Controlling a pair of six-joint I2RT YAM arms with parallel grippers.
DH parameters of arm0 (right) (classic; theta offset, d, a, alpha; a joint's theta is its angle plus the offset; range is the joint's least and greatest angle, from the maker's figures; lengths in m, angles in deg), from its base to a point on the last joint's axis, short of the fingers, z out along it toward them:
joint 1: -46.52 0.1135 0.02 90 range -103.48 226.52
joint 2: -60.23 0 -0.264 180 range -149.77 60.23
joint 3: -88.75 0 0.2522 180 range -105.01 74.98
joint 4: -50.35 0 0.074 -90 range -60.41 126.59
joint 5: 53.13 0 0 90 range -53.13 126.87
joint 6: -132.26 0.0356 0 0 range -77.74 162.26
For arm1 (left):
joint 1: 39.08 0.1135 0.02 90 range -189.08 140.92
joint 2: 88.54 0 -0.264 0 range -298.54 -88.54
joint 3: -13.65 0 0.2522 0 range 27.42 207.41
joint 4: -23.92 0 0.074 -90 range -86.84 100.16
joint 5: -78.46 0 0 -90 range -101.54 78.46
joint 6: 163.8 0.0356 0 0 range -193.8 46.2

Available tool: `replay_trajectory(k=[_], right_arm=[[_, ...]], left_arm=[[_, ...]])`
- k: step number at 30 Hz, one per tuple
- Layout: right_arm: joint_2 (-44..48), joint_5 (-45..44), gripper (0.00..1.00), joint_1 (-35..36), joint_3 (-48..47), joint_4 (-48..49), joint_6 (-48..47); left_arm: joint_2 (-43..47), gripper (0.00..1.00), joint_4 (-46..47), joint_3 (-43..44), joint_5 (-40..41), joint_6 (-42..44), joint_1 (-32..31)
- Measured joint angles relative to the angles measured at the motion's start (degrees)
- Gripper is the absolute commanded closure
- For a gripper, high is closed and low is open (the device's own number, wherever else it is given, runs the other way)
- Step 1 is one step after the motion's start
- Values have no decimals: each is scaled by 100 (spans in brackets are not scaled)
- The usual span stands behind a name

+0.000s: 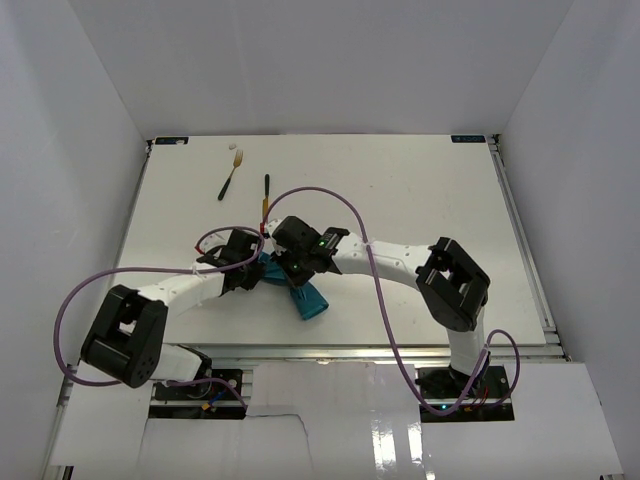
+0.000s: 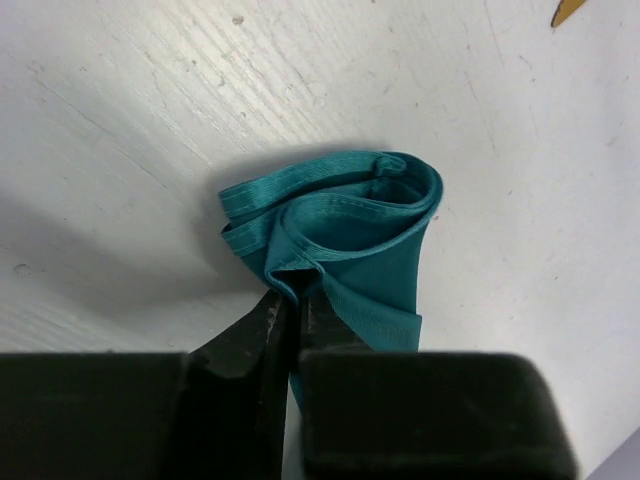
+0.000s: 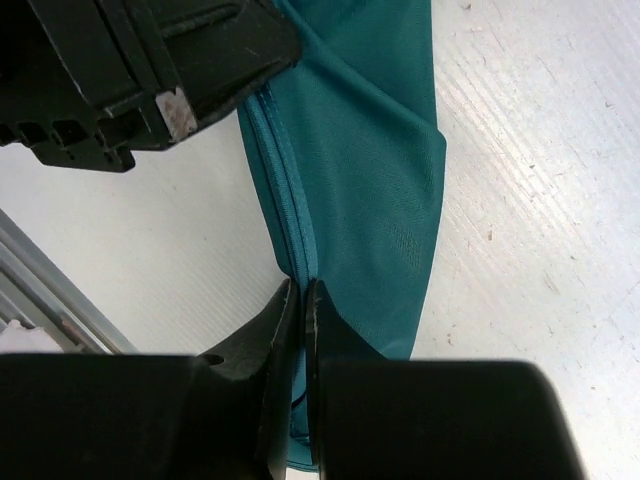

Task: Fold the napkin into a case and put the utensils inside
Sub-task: Turn over the napkin at the center of the board.

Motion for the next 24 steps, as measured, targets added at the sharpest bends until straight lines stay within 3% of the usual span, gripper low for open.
replay_trajectory(k=[1, 2, 9, 16, 24], right_arm=[[9, 55, 92, 0, 33, 61, -7], [24, 101, 92, 0, 68, 111, 11], [219, 901, 92, -46, 179, 302, -168], [361, 2376, 92, -186, 304, 686, -315], [308, 3823, 92, -616, 645, 1397, -247]], left_arm=[[2, 99, -68, 33, 52, 11, -4], [11, 100, -146, 81, 90, 37, -11], [439, 100, -758, 501, 437, 238, -105], [839, 100, -2103, 1084, 686, 579, -188], [420, 100, -2924, 1711, 654, 1019, -197]])
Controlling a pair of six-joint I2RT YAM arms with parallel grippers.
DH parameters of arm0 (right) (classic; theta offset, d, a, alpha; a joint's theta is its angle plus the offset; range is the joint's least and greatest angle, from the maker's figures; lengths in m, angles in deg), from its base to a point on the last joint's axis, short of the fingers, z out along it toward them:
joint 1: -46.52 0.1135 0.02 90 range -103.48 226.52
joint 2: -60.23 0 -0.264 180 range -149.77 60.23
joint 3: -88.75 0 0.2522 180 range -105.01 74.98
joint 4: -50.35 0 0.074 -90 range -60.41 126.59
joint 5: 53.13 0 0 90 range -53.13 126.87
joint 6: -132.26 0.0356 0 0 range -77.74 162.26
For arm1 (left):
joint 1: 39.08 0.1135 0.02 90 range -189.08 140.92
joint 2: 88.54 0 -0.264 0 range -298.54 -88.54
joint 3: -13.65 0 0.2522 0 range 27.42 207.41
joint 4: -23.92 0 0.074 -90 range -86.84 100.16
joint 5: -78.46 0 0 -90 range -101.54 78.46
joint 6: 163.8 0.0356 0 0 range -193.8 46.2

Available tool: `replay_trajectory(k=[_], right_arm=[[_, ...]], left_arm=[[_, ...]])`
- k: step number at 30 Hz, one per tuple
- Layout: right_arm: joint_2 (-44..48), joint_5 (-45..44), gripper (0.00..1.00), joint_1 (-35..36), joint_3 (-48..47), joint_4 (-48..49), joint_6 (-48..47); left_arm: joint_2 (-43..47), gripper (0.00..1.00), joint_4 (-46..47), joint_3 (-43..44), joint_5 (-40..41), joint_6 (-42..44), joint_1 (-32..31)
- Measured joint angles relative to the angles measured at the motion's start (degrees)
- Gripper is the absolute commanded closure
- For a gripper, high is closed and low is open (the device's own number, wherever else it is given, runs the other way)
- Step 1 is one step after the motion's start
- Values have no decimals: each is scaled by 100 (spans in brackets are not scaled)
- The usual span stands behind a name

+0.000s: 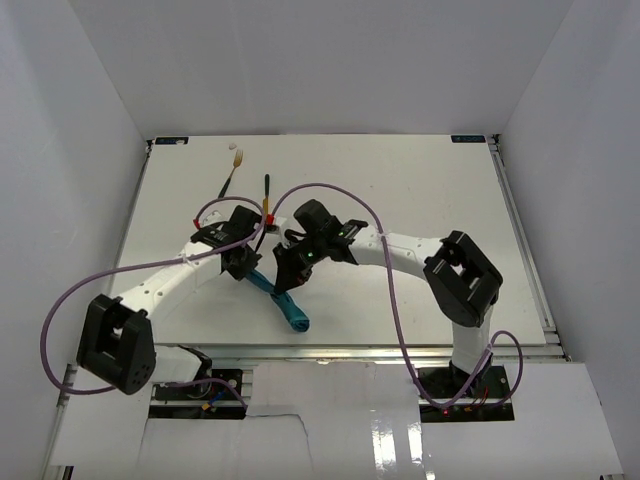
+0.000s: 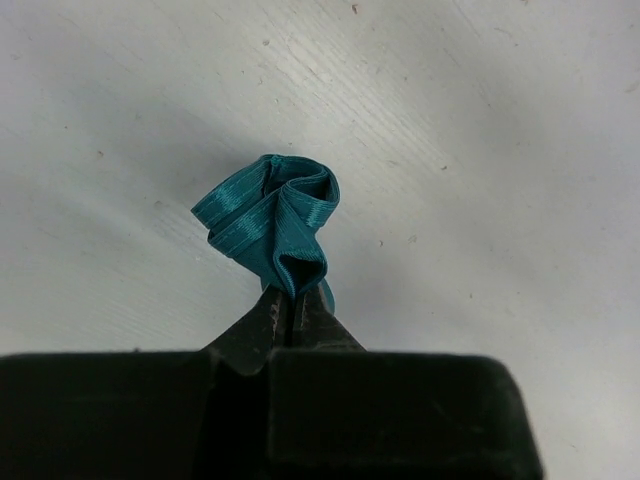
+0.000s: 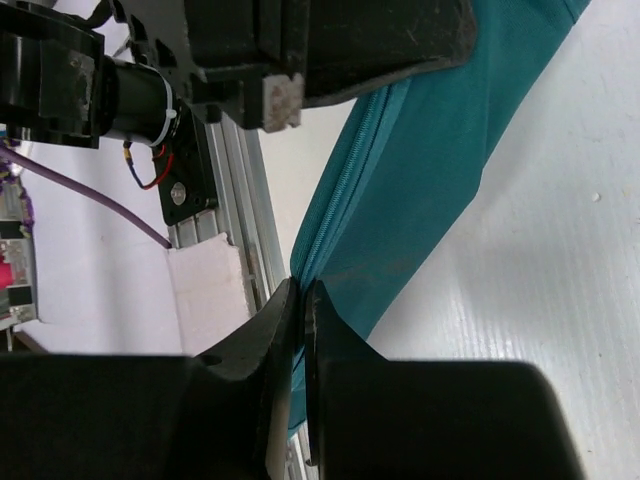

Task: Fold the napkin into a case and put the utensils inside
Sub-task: Turn over the napkin at the center of the board.

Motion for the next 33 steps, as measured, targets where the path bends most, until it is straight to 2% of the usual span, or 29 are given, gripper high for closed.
replay_trajectory(k=[7, 15, 17, 18, 21, 25, 28, 29, 33], right_arm=[[-487, 721, 92, -505, 205, 459, 157], [-767, 1130, 91, -955, 387, 767, 251], [-785, 1200, 89, -1082, 415, 809, 254], [-787, 1217, 87, -1145, 428, 826, 254], [-815, 1281, 84, -1331, 439, 822, 251], [-949, 1379, 80, -1606, 487, 802, 249], [-1034, 1410, 69, -1834, 595, 761, 256], [-1045, 1410, 68, -1908, 640, 737, 254], [-1047, 1405, 62, -2199, 743, 645, 225]], left_arm=[[-1222, 100, -142, 629, -76, 310, -20], [-2402, 99, -153, 1447, -234, 619, -116], [-2649, 92, -129, 1735, -273, 743, -162], [-2787, 85, -107, 1882, -280, 807, -190], [-3209, 78, -59, 2315, -282, 970, -297], [-3679, 75, 22, 2732, -278, 1093, -385], [-3974, 71, 50, 3016, -258, 1187, -413], [-4046, 62, 46, 3128, -238, 1211, -422], [-4354, 40, 90, 3685, -203, 1381, -509]])
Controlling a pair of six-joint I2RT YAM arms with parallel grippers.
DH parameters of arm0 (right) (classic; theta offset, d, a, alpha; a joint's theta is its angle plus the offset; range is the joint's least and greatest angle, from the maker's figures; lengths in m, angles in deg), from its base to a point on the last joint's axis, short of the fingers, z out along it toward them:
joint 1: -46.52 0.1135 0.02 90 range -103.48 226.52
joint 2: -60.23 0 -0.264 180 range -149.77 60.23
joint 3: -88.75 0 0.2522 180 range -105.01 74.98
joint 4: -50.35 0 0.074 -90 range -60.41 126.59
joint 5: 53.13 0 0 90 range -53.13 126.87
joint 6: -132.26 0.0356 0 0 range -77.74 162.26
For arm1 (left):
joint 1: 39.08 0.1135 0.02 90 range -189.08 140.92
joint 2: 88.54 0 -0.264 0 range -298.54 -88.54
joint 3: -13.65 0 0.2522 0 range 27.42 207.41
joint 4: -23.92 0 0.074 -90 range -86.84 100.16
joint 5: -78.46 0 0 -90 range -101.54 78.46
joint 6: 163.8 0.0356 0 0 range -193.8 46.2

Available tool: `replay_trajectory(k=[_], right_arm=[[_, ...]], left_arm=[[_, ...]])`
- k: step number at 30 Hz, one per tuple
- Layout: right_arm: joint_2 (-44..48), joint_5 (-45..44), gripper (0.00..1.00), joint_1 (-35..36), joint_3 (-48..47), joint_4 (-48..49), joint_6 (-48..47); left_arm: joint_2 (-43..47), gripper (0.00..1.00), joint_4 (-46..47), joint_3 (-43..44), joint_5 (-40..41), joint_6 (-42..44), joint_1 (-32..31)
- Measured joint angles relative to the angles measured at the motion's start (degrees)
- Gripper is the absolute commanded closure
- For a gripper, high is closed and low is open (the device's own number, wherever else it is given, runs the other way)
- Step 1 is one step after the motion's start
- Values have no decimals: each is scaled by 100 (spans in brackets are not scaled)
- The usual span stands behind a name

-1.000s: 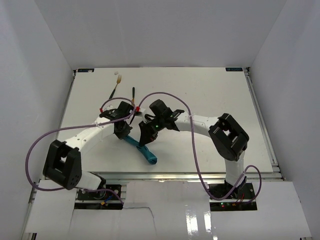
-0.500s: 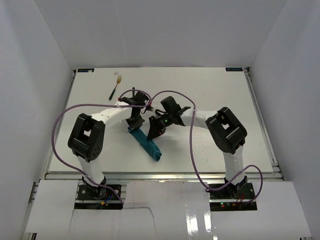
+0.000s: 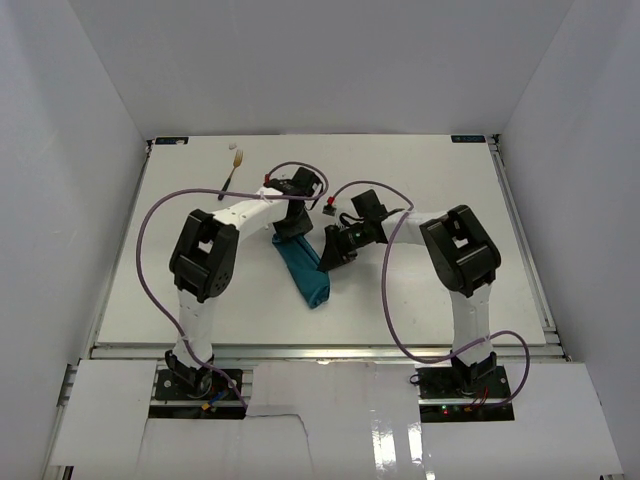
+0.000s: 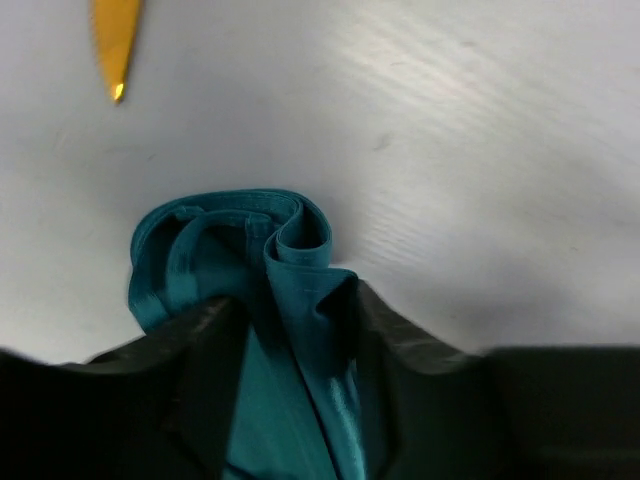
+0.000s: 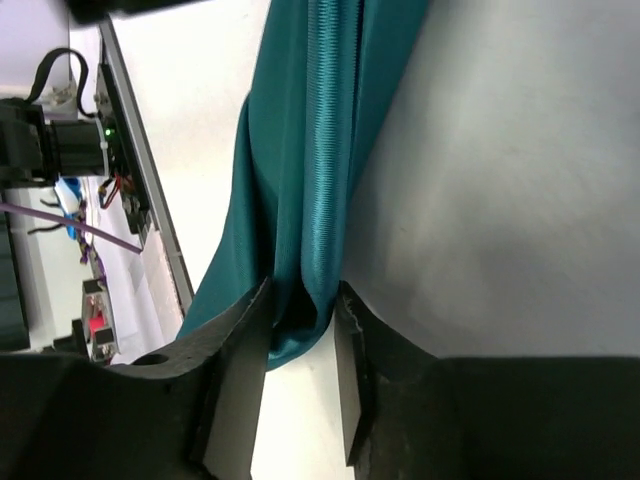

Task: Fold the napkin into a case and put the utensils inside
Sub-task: Turn over the napkin at the center of the board.

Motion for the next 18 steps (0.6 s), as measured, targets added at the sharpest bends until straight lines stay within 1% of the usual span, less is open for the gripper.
replay_trajectory(k=[3, 4, 5, 6, 7, 11, 18], right_arm=[[15, -28, 59, -195, 70, -11, -26], [28, -57, 56, -247, 103, -20, -46], [52, -103, 54, -297, 144, -37, -70], [96, -120, 53, -343, 186, -72, -101], [170, -166, 50, -376, 219, -146, -136], [671, -514, 48, -407, 326, -378, -278], [1681, -1191, 47, -433, 365, -719, -404]], left_arm=[[-205, 29, 46, 461, 11, 142, -103], [-271, 28, 85, 603, 4, 197, -146], [-317, 23, 114, 728, -2, 254, -192], [-354, 21, 127, 833, -9, 326, -234], [-385, 20, 133, 938, -13, 398, -280], [-400, 20, 247, 1248, -68, 664, -415], [-396, 19, 426, 1460, -247, 1032, -450]])
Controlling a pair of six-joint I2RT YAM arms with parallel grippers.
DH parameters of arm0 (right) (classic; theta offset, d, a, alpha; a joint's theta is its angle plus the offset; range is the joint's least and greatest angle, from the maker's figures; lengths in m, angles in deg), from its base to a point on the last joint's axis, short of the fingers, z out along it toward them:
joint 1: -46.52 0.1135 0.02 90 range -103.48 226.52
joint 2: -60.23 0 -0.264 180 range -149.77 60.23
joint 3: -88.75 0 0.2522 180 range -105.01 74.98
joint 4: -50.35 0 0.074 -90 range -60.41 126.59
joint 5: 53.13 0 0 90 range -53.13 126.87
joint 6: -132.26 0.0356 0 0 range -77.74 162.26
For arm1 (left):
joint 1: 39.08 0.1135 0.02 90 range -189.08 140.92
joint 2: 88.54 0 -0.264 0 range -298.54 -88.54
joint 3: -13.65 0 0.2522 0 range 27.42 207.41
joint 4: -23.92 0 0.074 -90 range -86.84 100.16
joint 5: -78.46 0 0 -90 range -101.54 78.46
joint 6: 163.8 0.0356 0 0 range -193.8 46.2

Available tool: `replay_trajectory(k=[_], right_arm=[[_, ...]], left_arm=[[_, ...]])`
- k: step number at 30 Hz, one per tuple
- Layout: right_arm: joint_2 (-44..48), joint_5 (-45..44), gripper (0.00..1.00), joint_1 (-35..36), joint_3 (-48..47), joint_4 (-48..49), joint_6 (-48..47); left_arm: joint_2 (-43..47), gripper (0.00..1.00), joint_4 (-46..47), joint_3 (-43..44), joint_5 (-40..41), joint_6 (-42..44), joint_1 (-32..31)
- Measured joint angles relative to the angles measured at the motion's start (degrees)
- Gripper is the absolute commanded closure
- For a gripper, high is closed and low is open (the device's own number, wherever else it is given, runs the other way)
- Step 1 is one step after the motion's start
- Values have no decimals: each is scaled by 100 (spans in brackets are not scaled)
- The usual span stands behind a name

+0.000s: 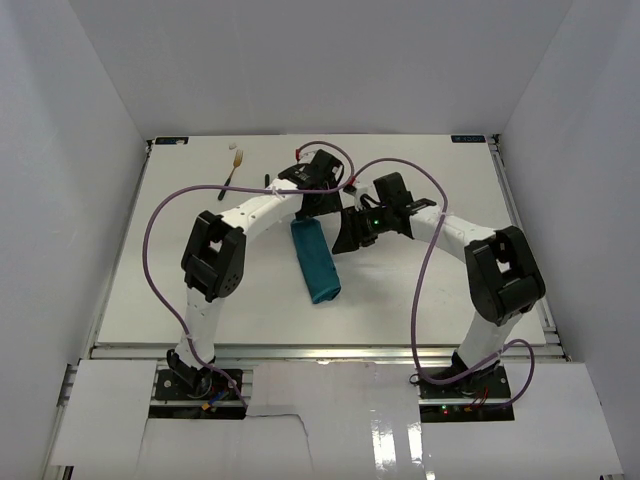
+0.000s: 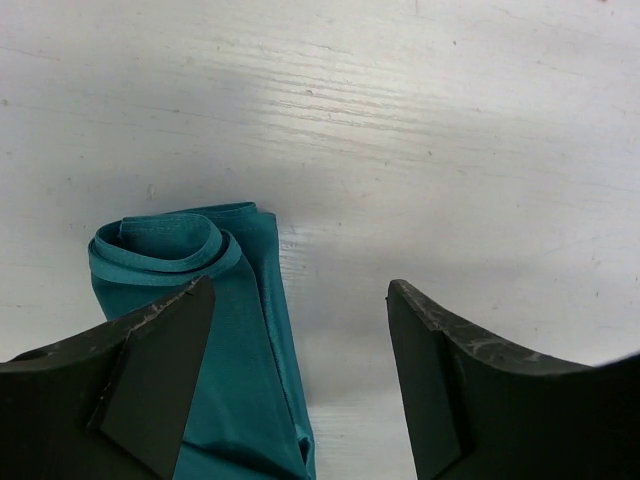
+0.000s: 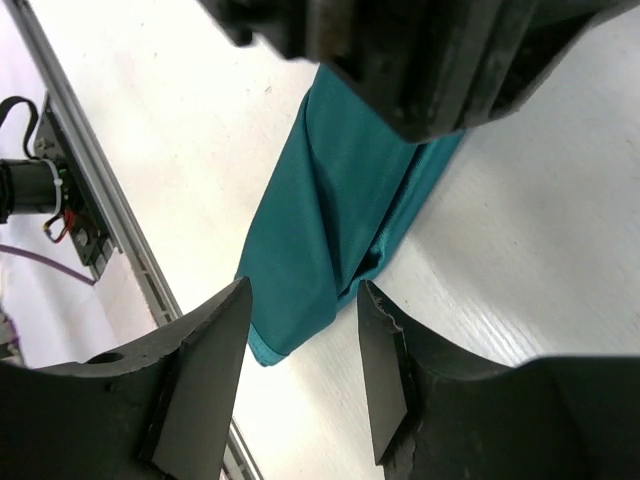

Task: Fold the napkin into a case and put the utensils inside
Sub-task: Turn over the napkin at the center of the board.

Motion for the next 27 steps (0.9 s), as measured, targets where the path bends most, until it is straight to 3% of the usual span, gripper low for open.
replay_trajectory(k=[5, 9, 17, 21, 27], right_arm=[[446, -411, 54, 188, 52, -219, -26], [754, -568, 66, 684, 372, -214, 92], [787, -745, 76, 1491, 885, -42, 544], [608, -1185, 82, 1475, 949, 61, 763], [278, -1744, 86, 1292, 1128, 256, 1036]], left_arm=[[74, 22, 103, -94, -39, 175, -39], [501, 30, 151, -730, 116, 129, -50], [1725, 42, 111, -1880, 457, -249, 125], [1720, 52, 153, -1956, 457, -358, 328], [1261, 58, 372, -1921, 319, -321, 422]])
